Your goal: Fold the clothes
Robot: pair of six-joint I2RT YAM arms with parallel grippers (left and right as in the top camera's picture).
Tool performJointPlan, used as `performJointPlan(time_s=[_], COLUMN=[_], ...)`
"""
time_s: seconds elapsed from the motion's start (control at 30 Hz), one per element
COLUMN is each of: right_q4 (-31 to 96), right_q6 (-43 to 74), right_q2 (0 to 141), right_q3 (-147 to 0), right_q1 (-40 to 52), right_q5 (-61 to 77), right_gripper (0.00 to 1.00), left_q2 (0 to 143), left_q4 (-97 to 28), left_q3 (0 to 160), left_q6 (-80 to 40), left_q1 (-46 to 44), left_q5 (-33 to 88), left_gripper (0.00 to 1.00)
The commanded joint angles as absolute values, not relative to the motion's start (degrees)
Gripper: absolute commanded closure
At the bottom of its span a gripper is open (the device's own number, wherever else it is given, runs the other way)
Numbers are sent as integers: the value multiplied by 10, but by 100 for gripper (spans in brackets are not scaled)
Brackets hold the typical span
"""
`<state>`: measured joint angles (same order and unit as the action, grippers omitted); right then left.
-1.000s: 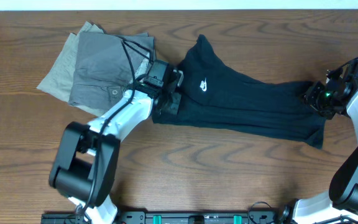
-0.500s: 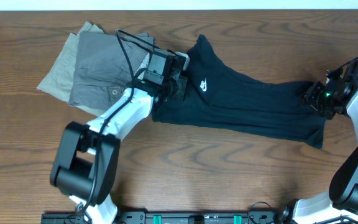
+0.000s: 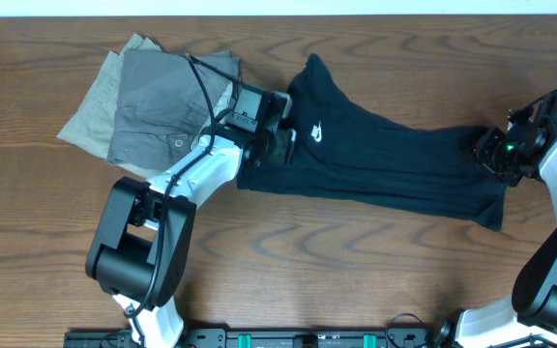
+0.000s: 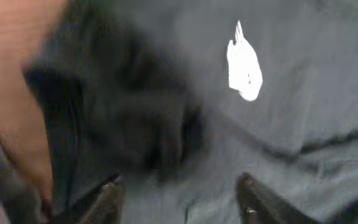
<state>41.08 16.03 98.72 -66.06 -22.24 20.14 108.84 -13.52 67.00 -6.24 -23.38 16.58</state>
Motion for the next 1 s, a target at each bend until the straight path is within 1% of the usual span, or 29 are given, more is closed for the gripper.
performJointPlan(time_s=[0.0, 0.13, 0.23, 0.4, 0.43, 0.5, 0.63, 0.67, 0.73, 0.97], right_q4=[411, 409, 410, 412, 412, 412, 412, 412, 412, 412], right_q6=[153, 154, 153, 153, 154, 153, 154, 154, 154, 154], right_q2=[974, 974, 974, 974, 974, 974, 974, 974, 974, 974], right_q3=[-667, -667, -667, -667, -667, -667, -667, -667, -667, -667], right_q1=[-217, -217, -217, -217, -217, -217, -217, -217, -217, -217], right_q5=[199, 199, 199, 199, 199, 199, 199, 199, 199, 199], right_gripper=[68, 69, 68, 69, 68, 68, 68, 68, 68, 67], left_q2=[1076, 1085, 1100, 1138, 1142, 1144, 1136, 1132, 1121, 1071], left_q4=[-170, -171, -161, -140, -136, -133, -124, -124, -124, -142], left_q3=[676, 675, 675, 675, 675, 675, 675, 675, 675, 675], left_q6=[-63, -63, -63, -58, -58, -58, -59, -59, -59, -63], left_q1=[-242, -249, -250, -250, -250, -250, -250, -250, -250, -251], left_q5=[173, 171, 169, 169, 169, 169, 169, 169, 169, 171], left_gripper=[48, 50, 55, 57, 61, 66, 81, 89, 94, 94])
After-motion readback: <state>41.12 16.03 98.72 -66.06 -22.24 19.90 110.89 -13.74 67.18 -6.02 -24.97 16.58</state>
